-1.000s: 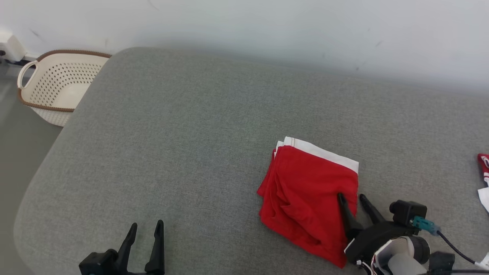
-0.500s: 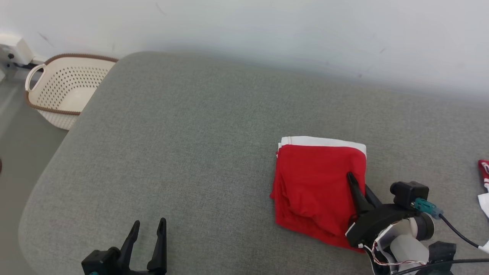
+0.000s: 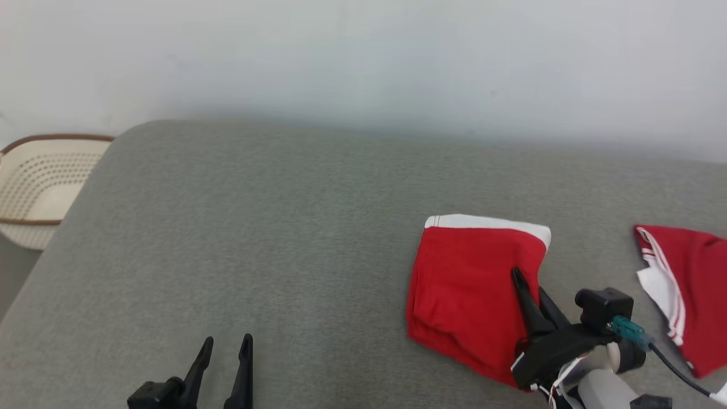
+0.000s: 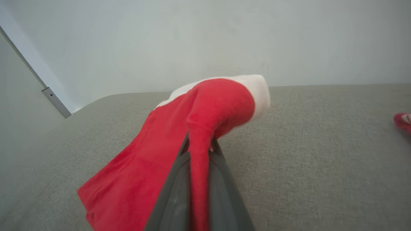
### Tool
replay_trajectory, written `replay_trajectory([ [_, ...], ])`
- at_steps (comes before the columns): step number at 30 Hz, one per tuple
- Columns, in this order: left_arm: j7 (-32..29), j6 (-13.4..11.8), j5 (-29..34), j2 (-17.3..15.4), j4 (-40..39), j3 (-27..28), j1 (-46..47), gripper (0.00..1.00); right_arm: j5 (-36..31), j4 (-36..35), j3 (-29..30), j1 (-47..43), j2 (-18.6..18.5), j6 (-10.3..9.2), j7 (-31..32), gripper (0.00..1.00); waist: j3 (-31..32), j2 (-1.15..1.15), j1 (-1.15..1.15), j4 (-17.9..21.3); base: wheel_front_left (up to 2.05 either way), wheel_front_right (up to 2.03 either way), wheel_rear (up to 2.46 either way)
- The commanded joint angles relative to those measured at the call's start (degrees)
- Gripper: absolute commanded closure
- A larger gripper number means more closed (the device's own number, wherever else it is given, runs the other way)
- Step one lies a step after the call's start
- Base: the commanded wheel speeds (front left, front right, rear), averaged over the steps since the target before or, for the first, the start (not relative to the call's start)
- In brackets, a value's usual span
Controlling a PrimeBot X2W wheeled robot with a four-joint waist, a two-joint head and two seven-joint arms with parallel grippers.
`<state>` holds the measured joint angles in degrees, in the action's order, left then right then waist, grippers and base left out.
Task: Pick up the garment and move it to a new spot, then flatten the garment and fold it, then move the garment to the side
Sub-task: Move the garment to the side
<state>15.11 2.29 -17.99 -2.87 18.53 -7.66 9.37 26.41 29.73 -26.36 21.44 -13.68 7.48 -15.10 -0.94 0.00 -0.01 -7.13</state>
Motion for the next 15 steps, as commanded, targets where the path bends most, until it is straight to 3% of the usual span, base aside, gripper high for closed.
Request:
replay_trajectory([
  [1, 0.0, -0.3, 1.1, 0.0, -0.4, -0.2, -0.4, 0.0, -0.2, 0.5, 1.1, -1.9, 0.6, 0.02, 0.0, 1.0, 0.7, 0.0, 0.01, 6.1, 0.0, 0.0, 0.0],
  [15, 0.0, -1.1, 5.2, 0.0, -0.8, 0.6, 1.5, 0.0, 0.0, 1.2, 1.7, -3.9, 2.3, 0.01, 0.0, 1.0, -1.0, 0.0, 0.01, 20.7, 0.0, 0.0, 0.0],
])
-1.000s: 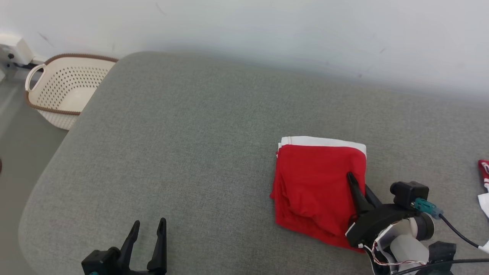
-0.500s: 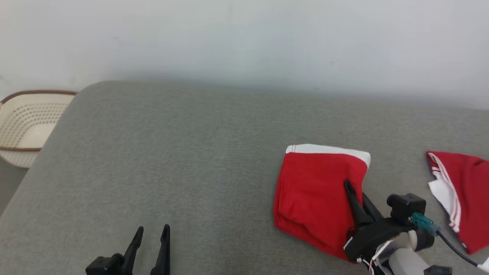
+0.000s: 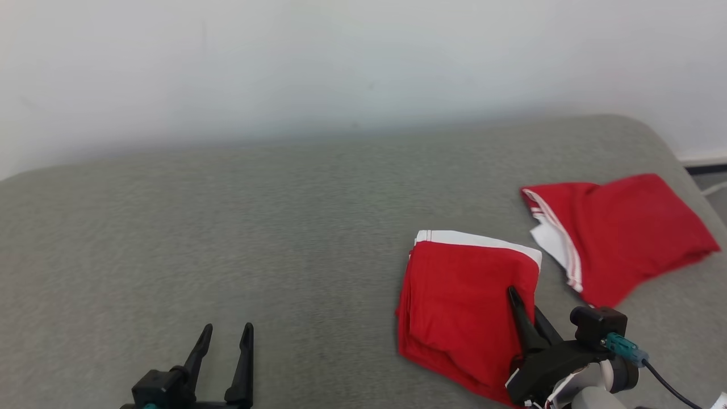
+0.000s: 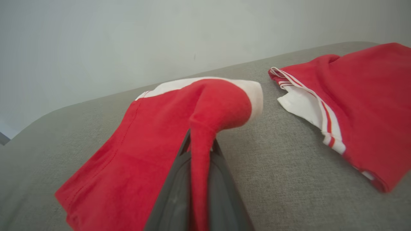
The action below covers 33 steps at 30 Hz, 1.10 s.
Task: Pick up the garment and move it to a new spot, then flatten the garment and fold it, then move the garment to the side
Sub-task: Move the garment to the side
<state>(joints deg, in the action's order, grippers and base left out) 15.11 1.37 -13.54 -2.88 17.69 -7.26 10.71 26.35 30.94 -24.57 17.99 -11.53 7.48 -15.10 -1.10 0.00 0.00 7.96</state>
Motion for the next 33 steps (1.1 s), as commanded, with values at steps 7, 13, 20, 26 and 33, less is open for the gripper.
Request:
replay_trajectory([
  [7, 0.0, 0.4, 1.5, -0.1, 0.1, -0.6, 1.3, 0.0, 0.9, 0.4, -1.4, -0.6, 0.5, 0.02, 0.0, 1.0, -2.0, 0.0, 0.0, 11.8, 0.0, 0.0, 0.0],
  [13, 0.0, 0.9, 2.1, -0.1, 0.2, -0.7, 2.5, 0.0, 1.5, 1.0, -3.8, 0.3, 0.4, 0.02, 0.0, 1.0, -3.1, 0.0, 0.0, 15.0, 0.0, 0.0, 0.0],
  [20, 0.0, 1.2, 2.7, -0.1, -0.2, -2.6, 4.8, 0.0, -0.3, 0.8, -7.9, 6.6, -2.4, 0.01, 0.0, 1.0, -6.4, 0.0, 0.0, 13.2, 0.0, 0.0, 0.0],
  [26, 0.0, 1.2, 2.9, -0.1, -0.4, -3.4, 7.0, 0.0, -2.6, 3.0, -10.4, 17.6, -8.2, 0.01, 0.0, 1.0, -10.1, 0.0, 0.0, 9.2, 0.0, 0.0, 0.0],
  [33, 0.0, 1.1, 2.8, -0.1, -0.8, -4.3, 9.0, 0.0, -3.7, 12.9, -14.1, 29.2, -16.0, 0.01, 0.0, 1.0, -14.2, 0.0, 0.0, 4.2, 0.0, 0.0, 0.0],
])
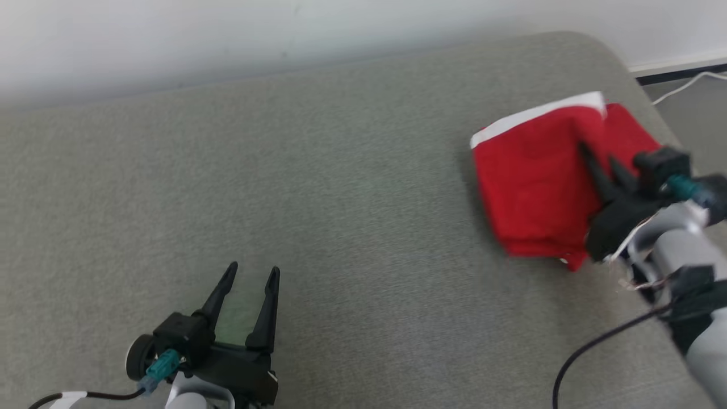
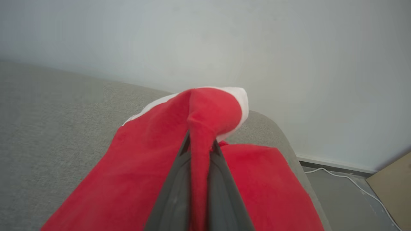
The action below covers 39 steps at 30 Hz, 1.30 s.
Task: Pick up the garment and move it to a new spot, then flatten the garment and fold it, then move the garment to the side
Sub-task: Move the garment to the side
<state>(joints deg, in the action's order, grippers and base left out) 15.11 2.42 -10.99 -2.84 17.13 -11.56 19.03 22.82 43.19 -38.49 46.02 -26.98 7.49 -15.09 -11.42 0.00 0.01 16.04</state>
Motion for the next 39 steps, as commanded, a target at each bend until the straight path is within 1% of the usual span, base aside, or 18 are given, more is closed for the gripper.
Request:
replay_trajectory([
  [1, 0.0, 0.1, 0.6, -0.1, -0.3, -0.1, 1.0, 0.0, 0.1, 2.3, -0.2, 2.5, -1.2, 0.0, 0.0, 1.0, -4.5, 0.0, -0.01, -4.4, 0.0, 0.0, 0.0],
  [2, 0.0, 0.2, 0.8, -0.1, -0.6, -0.3, 1.3, 0.0, -0.1, 3.8, -0.4, 3.8, -1.9, 0.0, 0.0, 1.0, -5.2, 0.0, -0.01, -4.9, 0.0, 0.0, 0.0],
  [3, 0.0, 0.2, 0.8, -0.1, -0.6, -0.3, 1.3, 0.0, -0.1, 3.8, -0.4, 3.8, -1.9, 0.0, 0.0, 1.0, -5.2, 0.0, -0.01, -4.9, 0.0, 0.0, 0.0],
  [9, 0.0, 0.3, 1.4, -0.1, -1.3, -1.3, 2.8, 0.0, -1.6, 11.4, 0.8, 9.5, -4.8, 0.0, 0.0, 1.0, -7.9, 0.0, -0.01, -7.3, 0.0, 0.0, 0.0],
  [12, 0.0, 0.3, 1.6, -0.1, -1.5, -1.9, 3.5, 0.0, -2.3, 14.6, 2.0, 11.0, -5.6, 0.0, 0.0, 1.0, -8.7, 0.0, -0.01, -8.0, 0.0, 0.0, 0.0],
  [16, 0.0, 0.2, 1.6, -0.1, -1.3, -2.3, 3.4, 0.0, -3.0, 19.3, 4.1, 10.4, -5.9, 0.0, 0.0, 1.0, -9.0, 0.0, -0.01, -8.6, 0.0, 0.0, 0.0],
  [17, 0.0, 0.2, 1.7, -0.1, -1.3, -2.4, 3.4, 0.0, -3.2, 21.0, 4.7, 10.2, -5.8, 0.0, 0.0, 0.55, -9.0, 0.0, -0.01, -8.6, 0.0, 0.0, 0.0],
  [18, 0.0, 0.2, 1.8, -0.1, -1.3, -2.4, 3.4, 0.0, -3.5, 22.0, 5.6, 10.5, -6.0, 0.0, 0.0, 0.17, -8.9, 0.0, -0.01, -8.7, 0.0, 0.0, 0.0],
  [19, 0.0, 0.2, 1.8, -0.1, -1.3, -2.3, 3.4, 0.0, -4.3, 23.0, 6.6, 10.9, -6.7, 0.0, 0.0, 0.0, -8.9, 0.0, -0.01, -8.7, 0.0, 0.0, 0.0],
  [21, 0.0, 0.1, 2.0, -0.1, -1.3, -2.1, 3.2, 0.0, -5.7, 25.0, 9.5, 11.4, -8.0, -0.03, 0.0, 0.0, -8.7, 0.0, -0.01, -8.7, 0.0, 0.0, 0.0],
  [23, 0.0, 0.2, 2.0, -0.1, -1.3, -1.9, 3.1, 0.0, -7.8, 25.1, 13.0, 12.0, -8.9, -0.03, 0.0, 0.0, -8.3, 0.0, -0.01, -8.6, 0.0, 0.0, 0.0],
  [25, 0.0, 0.1, 1.9, -0.1, -1.2, -1.7, 2.9, 0.0, -10.0, 23.9, 17.1, 11.6, -9.3, -0.03, 0.0, 0.0, -7.9, 0.0, -0.01, -8.5, 0.0, 0.0, 0.0],
  [27, 0.0, 0.0, 2.0, -0.1, -1.2, -1.4, 2.6, 0.0, -12.8, 22.0, 21.5, 10.0, -8.9, -0.03, 0.0, 0.0, -7.3, 0.0, -0.01, -8.3, 0.0, 0.0, 0.0],
  [28, 0.0, 0.0, 2.0, -0.1, -1.2, -1.3, 2.4, 0.0, -13.8, 20.3, 23.8, 9.0, -8.2, -0.03, 0.0, 0.0, -6.9, 0.0, -0.01, -8.3, 0.0, 0.0, 0.0],
  [31, 0.0, -0.6, 1.9, -0.1, -1.2, -0.9, 1.6, 0.0, -16.6, 12.9, 28.8, 5.5, -4.6, -0.03, 0.0, 0.0, -5.5, 0.0, -0.01, -8.3, 0.0, 0.0, 0.0],
  [34, 0.0, -1.0, 1.4, -0.1, -1.2, -0.5, 0.8, 0.0, -17.7, 5.3, 32.0, 0.7, -0.2, -0.03, 0.0, 0.0, -3.6, 0.0, -0.01, -8.6, 0.0, 0.0, 0.0],
  [36, 0.0, -1.5, 1.1, -0.1, -1.2, -0.2, 0.0, 0.0, -17.3, 0.8, 33.1, -2.6, 2.3, -0.03, 0.0, 0.0, -2.2, 0.0, -0.01, -8.9, 0.0, 0.0, 0.0],
  [39, 0.0, -2.1, 0.8, -0.1, -1.0, 0.5, -1.5, 0.0, -16.2, -4.7, 32.5, -7.3, 5.7, -0.03, 0.0, 0.0, 0.0, 0.0, -0.01, -9.6, 0.0, 0.0, 0.0],
])
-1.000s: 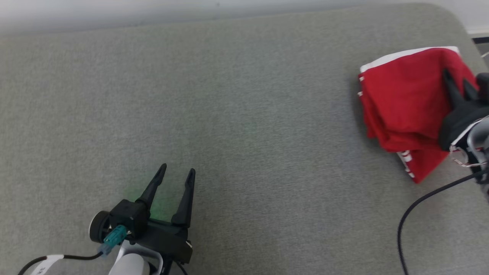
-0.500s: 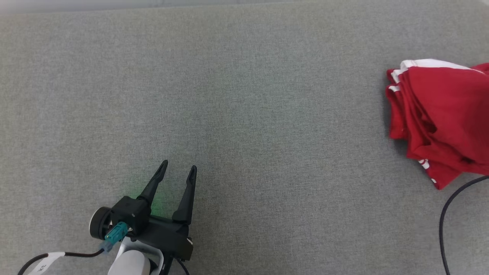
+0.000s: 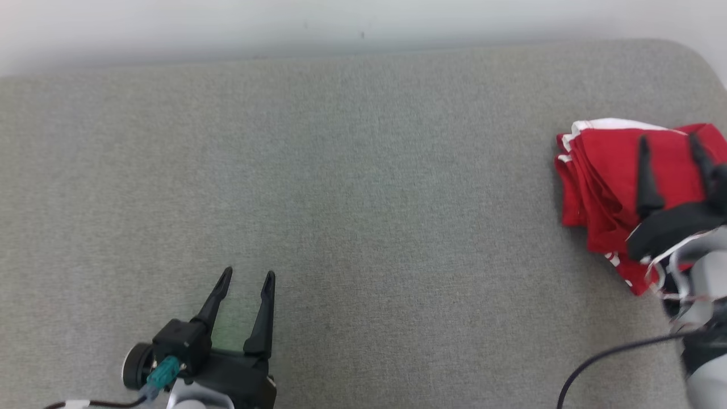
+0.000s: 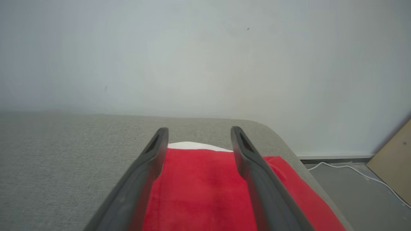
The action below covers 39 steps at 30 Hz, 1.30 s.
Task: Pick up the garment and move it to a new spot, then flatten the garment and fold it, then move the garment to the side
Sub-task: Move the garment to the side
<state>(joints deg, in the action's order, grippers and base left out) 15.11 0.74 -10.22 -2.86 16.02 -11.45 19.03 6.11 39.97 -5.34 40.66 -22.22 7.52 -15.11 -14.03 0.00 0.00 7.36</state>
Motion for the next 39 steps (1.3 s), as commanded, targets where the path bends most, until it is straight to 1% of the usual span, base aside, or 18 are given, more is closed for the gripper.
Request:
replay_trajectory([
  [1, 0.0, -0.6, -0.1, -0.1, 0.2, 0.6, -2.0, 0.0, 1.1, -2.7, -1.2, -3.3, 1.5, -0.06, 0.0, 0.0, 3.4, 0.0, 0.0, -1.3, 0.0, 0.0, 0.0],
  [5, 0.0, -1.4, 0.5, -0.1, 0.9, 1.7, -4.3, 0.0, 3.8, -6.8, -3.0, -8.3, 4.6, -0.06, 0.0, 0.0, 6.2, 0.0, 0.0, -2.2, 0.0, 0.0, 0.0],
  [6, 0.0, -1.8, 0.9, -0.1, 1.2, 2.4, -5.3, 0.0, 4.6, -7.7, -4.9, -11.3, 6.0, -0.05, 0.0, 0.0, 7.4, 0.0, 0.0, -2.7, 0.0, 0.0, 0.0],
  [9, 0.0, -2.0, 1.1, -0.1, 1.5, 3.0, -6.4, 0.0, 5.8, -8.5, -5.8, -13.4, 6.7, -0.06, 0.0, 0.0, 8.5, 0.0, 0.0, -3.2, 0.0, 0.0, 0.0],
  [14, 0.0, -2.2, 1.3, 0.0, 1.8, 4.7, -9.2, 0.0, 7.1, -9.6, -7.0, -19.1, 9.0, -0.06, 0.0, 0.0, 11.5, 0.0, 0.0, -4.2, 0.0, 0.0, 0.0],
  [21, 0.0, -2.0, 2.0, -0.1, 2.2, 7.1, -12.2, 0.0, 7.0, -11.0, -7.2, -24.8, 11.9, -0.06, 0.0, 0.0, 14.3, 0.0, 0.0, -4.7, 0.0, 0.0, 0.0],
  [32, 0.0, -2.7, 2.8, 0.0, 1.1, 10.1, -16.2, 0.0, 5.4, -11.7, -7.4, -29.2, 14.3, -0.06, 0.0, 0.0, 17.0, 0.0, 0.0, -3.3, 0.0, 0.0, 0.0],
  [39, 0.0, -3.4, 2.1, -0.1, 0.6, 10.7, -17.4, 0.0, 4.6, -12.5, -5.5, -32.0, 15.7, -0.06, 0.0, 0.0, 18.0, 0.0, 0.0, -3.5, 0.0, 0.0, 0.0],
])
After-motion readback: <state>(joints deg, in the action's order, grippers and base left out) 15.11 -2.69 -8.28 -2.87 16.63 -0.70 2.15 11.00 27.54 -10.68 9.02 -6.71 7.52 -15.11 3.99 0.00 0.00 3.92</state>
